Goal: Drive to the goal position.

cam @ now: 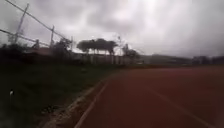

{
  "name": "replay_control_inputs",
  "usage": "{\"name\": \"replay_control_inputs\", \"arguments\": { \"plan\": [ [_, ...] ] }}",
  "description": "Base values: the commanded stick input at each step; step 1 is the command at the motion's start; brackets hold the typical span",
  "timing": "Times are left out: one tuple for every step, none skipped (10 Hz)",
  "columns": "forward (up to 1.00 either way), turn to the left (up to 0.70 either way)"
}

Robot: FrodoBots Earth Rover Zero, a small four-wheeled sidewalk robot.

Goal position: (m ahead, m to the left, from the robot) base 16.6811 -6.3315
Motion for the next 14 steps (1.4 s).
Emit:
{"name": "replay_control_inputs", "arguments": {
  "plan": [
    [0.7, 0.0],
    [0.7, 0.0],
    [0.7, 0.0],
    [0.7, 0.0],
    [0.7, 0.0],
    [0.7, 0.0],
    [0.7, 0.0],
    [0.7, 0.0],
    [0.7, 0.0],
    [0.7, 0.0],
    [0.7, 0.0],
    [0.7, 0.0],
    [0.7, 0.0],
    [0.7, 0.0]
  ]
}}
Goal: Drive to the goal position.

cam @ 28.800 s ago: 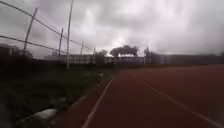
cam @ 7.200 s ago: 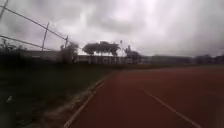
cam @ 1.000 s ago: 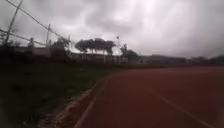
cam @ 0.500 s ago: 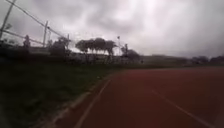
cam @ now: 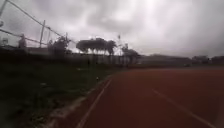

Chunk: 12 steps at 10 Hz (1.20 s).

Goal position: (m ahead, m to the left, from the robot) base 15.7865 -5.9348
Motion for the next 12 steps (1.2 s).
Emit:
{"name": "replay_control_inputs", "arguments": {
  "plan": [
    [0.7, 0.0],
    [0.7, -0.29],
    [0.7, -0.31],
    [0.7, -0.31],
    [0.7, -0.18],
    [0.7, 0.0],
    [0.7, 0.0],
    [0.7, 0.0],
    [0.7, 0.0],
    [0.7, 0.0],
    [0.7, 0.0],
    [0.7, 0.0]
  ]
}}
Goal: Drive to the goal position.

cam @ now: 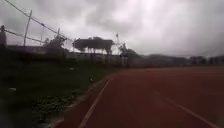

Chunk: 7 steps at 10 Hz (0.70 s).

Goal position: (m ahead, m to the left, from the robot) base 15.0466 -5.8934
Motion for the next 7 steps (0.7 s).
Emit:
{"name": "replay_control_inputs", "arguments": {
  "plan": [
    [0.7, -0.08],
    [0.7, -0.17],
    [0.7, -0.13],
    [0.7, -0.08],
    [0.7, -0.01],
    [0.7, 0.0],
    [0.7, -0.06]
  ]
}}
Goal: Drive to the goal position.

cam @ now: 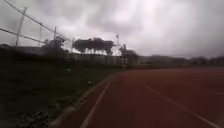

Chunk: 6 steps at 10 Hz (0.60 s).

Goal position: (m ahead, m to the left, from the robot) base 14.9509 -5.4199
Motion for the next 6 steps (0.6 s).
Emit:
{"name": "replay_control_inputs", "arguments": {
  "plan": [
    [0.7, -0.24],
    [0.7, -0.3],
    [0.7, -0.3],
    [0.7, -0.3],
    [0.7, -0.3],
    [0.7, -0.3]
  ]
}}
